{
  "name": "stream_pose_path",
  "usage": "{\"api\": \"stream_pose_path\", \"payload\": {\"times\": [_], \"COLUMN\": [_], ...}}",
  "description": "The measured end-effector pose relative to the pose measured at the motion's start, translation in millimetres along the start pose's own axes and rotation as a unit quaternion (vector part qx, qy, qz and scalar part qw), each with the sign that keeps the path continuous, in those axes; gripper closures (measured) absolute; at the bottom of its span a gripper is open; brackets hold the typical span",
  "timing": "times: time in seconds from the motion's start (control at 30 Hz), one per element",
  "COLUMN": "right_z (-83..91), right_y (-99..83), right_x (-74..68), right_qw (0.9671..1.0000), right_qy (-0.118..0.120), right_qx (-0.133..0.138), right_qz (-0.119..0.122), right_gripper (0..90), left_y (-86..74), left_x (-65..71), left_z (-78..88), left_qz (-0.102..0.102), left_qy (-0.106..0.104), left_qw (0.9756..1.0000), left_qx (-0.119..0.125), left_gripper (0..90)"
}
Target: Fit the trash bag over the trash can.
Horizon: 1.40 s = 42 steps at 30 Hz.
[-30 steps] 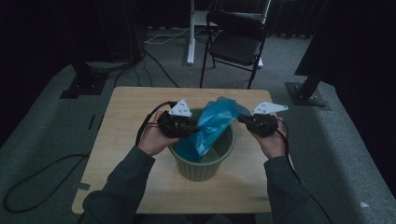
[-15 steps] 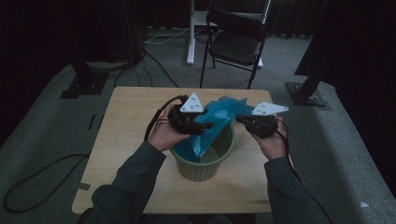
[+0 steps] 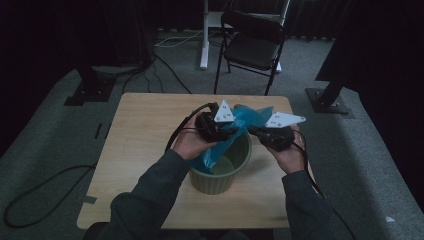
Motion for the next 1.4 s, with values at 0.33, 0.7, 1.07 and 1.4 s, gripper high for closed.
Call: {"api": "stream_pose_path", "payload": {"times": [0.33,0.7,1.07,1.4], "right_z": [7.8,22.3,4.8,-8.8], "right_y": [-0.8,9.8,17.5,22.4], "right_x": [1.6,20.2,18.4,13.4], "right_qw": [0.9999,0.9987,0.9979,0.9949], "right_qy": [0.012,-0.012,0.028,0.07], "right_qx": [0.009,0.033,0.014,0.006], "right_qz": [-0.003,-0.037,-0.056,-0.073], "right_gripper": [69.6,54.9,49.2,48.8], "left_y": [-10.8,-30.6,-45.3,-54.5], "left_x": [-2.7,10.3,20.5,20.2], "left_z": [9.9,24.8,35.1,38.6], "left_qz": [0.004,-0.012,-0.01,-0.001], "left_qy": [-0.007,-0.008,-0.02,-0.027], "left_qw": [1.0,0.9999,0.9996,0.9996], "left_qx": [0.001,0.009,0.013,0.01], "left_gripper": [89.2,89.2,89.1,89.1]}}
Point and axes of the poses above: each handheld gripper's, and its own axes: z roughly backward along the jaws, y roughly out of its top, x roughly to its right, the point moved 6 cm from there along -z, roughly forward along the jaws, and after that the axes turned 1 degree about -z, right-handed, at the moved point
